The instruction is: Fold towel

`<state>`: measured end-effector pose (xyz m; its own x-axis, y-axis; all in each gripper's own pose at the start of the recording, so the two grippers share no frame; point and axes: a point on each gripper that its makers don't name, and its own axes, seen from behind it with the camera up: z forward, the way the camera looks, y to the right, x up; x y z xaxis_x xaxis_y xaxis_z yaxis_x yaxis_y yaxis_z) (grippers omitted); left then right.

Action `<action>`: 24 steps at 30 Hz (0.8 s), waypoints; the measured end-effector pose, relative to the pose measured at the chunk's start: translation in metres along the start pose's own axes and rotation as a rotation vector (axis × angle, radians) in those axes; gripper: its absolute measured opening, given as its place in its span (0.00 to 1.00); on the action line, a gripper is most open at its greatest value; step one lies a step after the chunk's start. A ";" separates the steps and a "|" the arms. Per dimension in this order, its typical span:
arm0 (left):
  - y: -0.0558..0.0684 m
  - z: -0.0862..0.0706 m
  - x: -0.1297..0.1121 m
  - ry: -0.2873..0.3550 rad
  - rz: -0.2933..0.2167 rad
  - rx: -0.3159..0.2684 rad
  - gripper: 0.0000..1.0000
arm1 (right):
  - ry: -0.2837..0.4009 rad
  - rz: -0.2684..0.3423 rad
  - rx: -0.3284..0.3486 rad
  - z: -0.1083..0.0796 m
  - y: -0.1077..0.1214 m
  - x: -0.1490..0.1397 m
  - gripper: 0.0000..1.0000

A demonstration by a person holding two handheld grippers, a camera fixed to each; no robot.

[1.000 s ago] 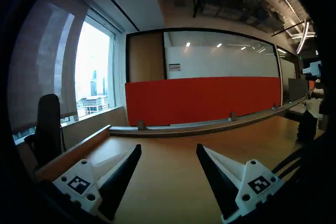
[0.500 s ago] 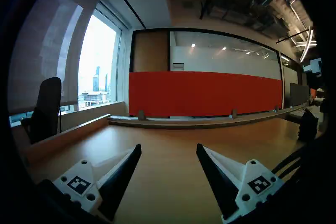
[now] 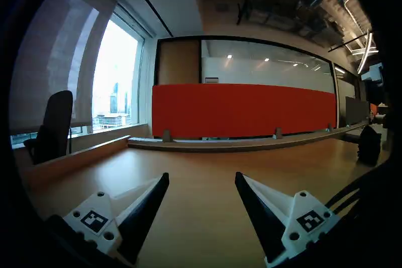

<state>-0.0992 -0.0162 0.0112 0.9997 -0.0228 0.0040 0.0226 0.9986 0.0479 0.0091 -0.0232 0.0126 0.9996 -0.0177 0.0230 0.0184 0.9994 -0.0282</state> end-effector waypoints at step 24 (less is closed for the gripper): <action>0.001 -0.002 -0.003 0.007 0.007 0.000 0.98 | 0.006 0.006 -0.001 -0.002 0.005 -0.005 1.00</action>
<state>-0.1022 -0.0152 0.0096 0.9999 -0.0158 -0.0030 0.0159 0.9987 0.0476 0.0040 -0.0187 0.0100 0.9998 -0.0117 0.0168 0.0122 0.9995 -0.0295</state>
